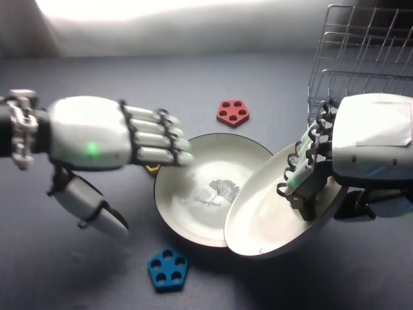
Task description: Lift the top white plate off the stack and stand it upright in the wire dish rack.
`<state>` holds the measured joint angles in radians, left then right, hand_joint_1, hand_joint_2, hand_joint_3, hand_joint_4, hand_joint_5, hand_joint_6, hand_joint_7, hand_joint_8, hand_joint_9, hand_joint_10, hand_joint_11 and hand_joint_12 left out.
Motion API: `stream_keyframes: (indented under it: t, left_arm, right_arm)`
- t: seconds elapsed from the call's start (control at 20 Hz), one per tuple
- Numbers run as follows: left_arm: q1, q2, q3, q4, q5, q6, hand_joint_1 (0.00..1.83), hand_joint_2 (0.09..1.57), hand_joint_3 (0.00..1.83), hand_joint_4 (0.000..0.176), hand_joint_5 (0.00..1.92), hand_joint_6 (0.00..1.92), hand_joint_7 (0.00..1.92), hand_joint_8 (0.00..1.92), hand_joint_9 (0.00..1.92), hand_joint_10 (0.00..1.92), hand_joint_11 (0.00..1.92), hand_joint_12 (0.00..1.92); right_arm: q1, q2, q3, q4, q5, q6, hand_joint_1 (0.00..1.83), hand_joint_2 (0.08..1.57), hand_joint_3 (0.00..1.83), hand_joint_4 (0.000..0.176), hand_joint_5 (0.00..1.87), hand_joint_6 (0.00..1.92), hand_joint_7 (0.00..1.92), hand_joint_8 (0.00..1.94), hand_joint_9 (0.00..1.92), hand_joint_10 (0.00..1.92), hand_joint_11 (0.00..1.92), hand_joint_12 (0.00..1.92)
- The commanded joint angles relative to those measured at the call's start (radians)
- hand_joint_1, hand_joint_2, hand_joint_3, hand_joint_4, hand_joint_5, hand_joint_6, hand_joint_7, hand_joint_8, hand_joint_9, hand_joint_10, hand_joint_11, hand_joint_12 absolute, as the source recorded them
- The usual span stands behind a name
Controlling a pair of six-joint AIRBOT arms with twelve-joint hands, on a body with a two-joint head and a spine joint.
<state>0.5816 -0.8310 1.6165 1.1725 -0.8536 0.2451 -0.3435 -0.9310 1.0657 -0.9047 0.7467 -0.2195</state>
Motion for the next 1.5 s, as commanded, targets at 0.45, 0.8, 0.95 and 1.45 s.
stream_keyframes:
  t: [0.45, 0.8, 0.95, 1.45]
  left_arm:
    - [-0.021, 0.054, 0.057, -0.128, -0.141, -0.036, 0.1, 0.98, 0.0, 0.0, 0.07, 0.0, 0.11, 0.01, 0.12, 0.01, 0.12, 0.01]
    - [-0.017, 0.084, 0.113, -0.131, -0.188, -0.038, 0.1, 0.98, 0.0, 0.0, 0.06, 0.0, 0.1, 0.0, 0.1, 0.0, 0.12, 0.01]
    - [-0.009, 0.098, 0.115, -0.127, -0.201, -0.019, 0.13, 0.98, 0.0, 0.0, 0.07, 0.0, 0.1, 0.0, 0.1, 0.0, 0.1, 0.0]
    - [0.017, 0.142, 0.115, -0.194, -0.151, 0.165, 0.09, 0.99, 0.0, 0.0, 0.07, 0.0, 0.11, 0.01, 0.12, 0.01, 0.11, 0.01]
  right_arm:
    - [0.085, -0.012, -0.011, 0.148, 0.078, -0.061, 1.5, 1.05, 0.0, 0.0, 1.0, 0.96, 1.12, 0.51, 1.05, 0.79, 0.98, 1.35]
    - [0.135, -0.007, -0.004, 0.235, 0.079, -0.092, 1.5, 1.03, 0.0, 0.0, 1.04, 0.88, 1.24, 0.28, 1.16, 0.62, 1.01, 1.29]
    - [0.152, -0.002, 0.005, 0.291, 0.079, -0.088, 1.5, 1.02, 0.0, 0.0, 1.06, 0.82, 1.27, 0.21, 1.21, 0.56, 0.98, 1.33]
    - [0.207, 0.017, 0.027, 0.47, 0.079, -0.042, 1.5, 1.04, 0.0, 0.0, 1.0, 0.96, 1.17, 0.41, 1.12, 0.67, 0.96, 1.35]
